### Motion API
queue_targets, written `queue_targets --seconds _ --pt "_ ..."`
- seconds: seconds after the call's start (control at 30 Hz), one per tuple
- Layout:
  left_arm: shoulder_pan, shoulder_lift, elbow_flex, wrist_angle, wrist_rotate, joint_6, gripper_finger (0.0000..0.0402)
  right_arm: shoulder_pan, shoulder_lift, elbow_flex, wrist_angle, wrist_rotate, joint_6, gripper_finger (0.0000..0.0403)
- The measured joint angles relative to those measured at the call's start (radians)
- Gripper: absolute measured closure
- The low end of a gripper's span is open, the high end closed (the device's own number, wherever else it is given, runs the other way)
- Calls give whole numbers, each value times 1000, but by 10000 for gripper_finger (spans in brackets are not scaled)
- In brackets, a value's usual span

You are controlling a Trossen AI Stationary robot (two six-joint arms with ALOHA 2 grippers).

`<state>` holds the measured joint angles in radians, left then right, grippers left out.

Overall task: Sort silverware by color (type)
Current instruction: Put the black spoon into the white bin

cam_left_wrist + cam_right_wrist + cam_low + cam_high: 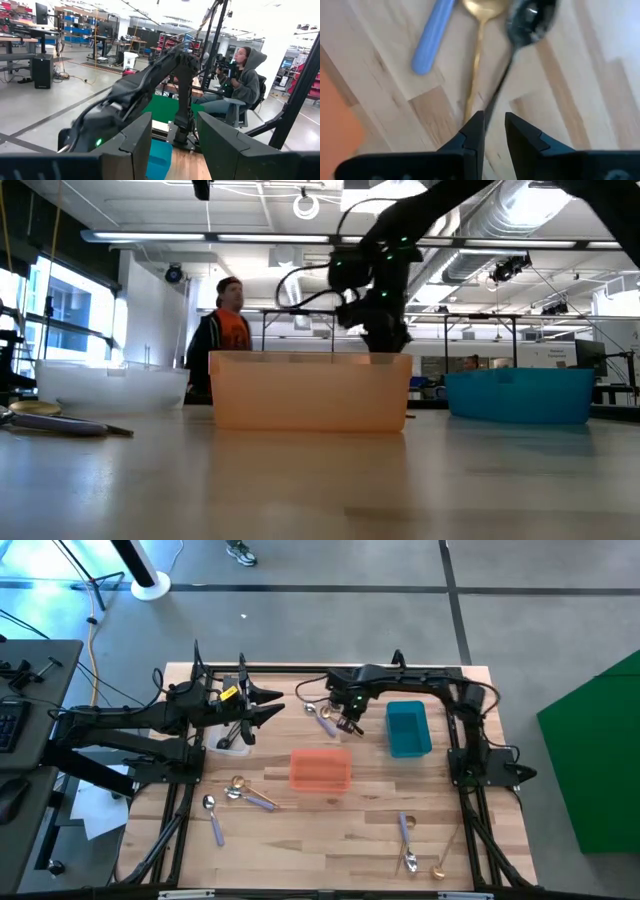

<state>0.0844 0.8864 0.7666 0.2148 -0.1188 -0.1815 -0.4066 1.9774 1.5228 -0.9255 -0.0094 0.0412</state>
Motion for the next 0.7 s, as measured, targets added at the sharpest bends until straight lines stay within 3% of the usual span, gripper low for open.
queue_targets --seconds 0.13,0.23,0.7 --pt "0 0 0 0 0 1 255 -28 -134 -127 117 -48 128 340" --pt "0 0 0 0 0 1 255 -39 -159 -164 141 -68 165 340" --pt "0 0 0 0 0 1 255 -52 1 -38 149 -50 221 340"
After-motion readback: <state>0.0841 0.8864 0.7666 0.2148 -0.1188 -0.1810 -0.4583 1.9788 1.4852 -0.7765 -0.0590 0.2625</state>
